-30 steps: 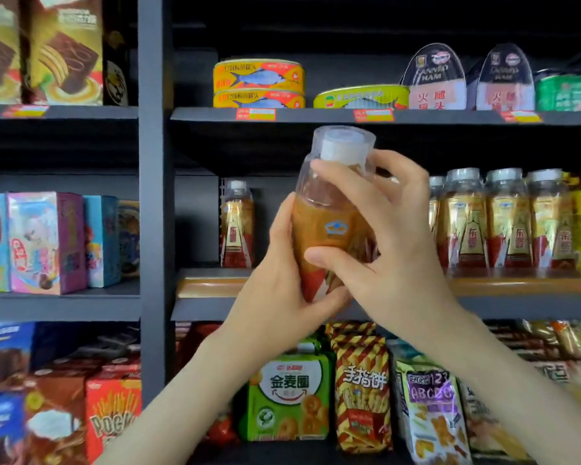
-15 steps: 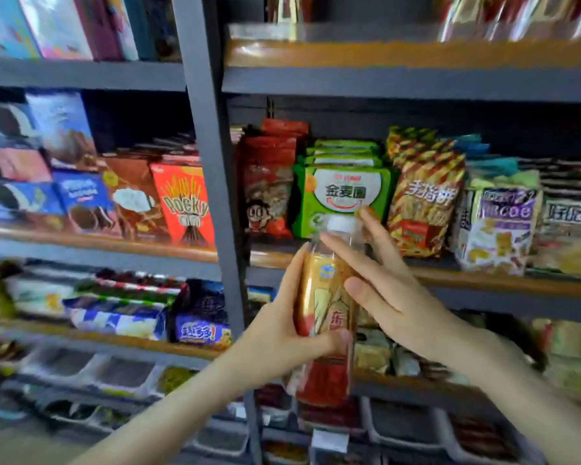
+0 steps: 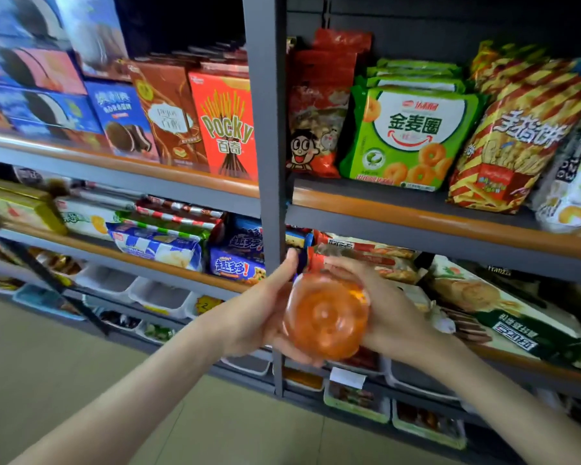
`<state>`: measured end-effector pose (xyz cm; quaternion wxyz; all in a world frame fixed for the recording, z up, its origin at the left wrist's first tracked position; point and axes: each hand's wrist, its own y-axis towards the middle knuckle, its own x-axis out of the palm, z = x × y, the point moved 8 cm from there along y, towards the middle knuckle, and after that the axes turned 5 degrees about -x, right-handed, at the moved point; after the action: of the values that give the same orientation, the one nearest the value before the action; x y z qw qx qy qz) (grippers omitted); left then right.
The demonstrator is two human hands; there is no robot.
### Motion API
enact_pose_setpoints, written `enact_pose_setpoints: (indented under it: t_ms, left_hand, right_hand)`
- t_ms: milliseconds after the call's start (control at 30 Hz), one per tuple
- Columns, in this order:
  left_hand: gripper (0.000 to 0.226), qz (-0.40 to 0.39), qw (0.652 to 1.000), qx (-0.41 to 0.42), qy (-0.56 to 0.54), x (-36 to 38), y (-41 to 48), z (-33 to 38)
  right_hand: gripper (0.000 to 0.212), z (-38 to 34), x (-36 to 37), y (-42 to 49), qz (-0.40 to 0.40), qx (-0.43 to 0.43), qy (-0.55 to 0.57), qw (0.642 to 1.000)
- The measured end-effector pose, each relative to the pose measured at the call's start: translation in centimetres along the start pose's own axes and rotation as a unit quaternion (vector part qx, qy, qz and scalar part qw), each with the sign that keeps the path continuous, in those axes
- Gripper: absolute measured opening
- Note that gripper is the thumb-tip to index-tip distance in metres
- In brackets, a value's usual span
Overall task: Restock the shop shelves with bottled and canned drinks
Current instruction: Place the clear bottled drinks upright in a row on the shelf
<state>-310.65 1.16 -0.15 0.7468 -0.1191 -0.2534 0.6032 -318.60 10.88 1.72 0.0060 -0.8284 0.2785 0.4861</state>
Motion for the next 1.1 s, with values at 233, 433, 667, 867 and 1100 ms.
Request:
enact_pose_setpoints:
  t_ms: [233, 433, 667, 867, 1100]
  left_hand:
    - [0.028, 0.241, 0.875, 0.212, 0.363, -3.2, -0.8, 3.7]
    - [0.079, 0.316, 0.474, 0.412, 0.711, -0.3, -0.6, 3.7]
    - [0.063, 0.313, 0.501, 0.465, 0.659, 1.3, 0.6, 4.1]
    - [0.075, 0.346, 0.648, 0.332, 0.592, 0.7, 2.1, 4.4]
    - [0.08, 0.265, 0.809, 0.198, 0.486, -0.1, 4.1, 3.7]
  right_hand:
    - [0.068, 2.5, 1.3, -0.6, 0.035, 0.135, 0.302, 0.943]
    - [0.075, 1.4, 2.3, -0.8, -0.026, 0.154, 0.479, 0.864]
    - [0.097, 2.6, 1.7, -2.4, -0.062, 0.253, 0.564, 0.784]
    - [0.078, 5.2, -1.9, -2.6, 0.085, 0.234, 0.469, 0.847]
    - [0.038, 1.8, -6.8, -2.0, 0.228, 0.078, 0.376, 0.895]
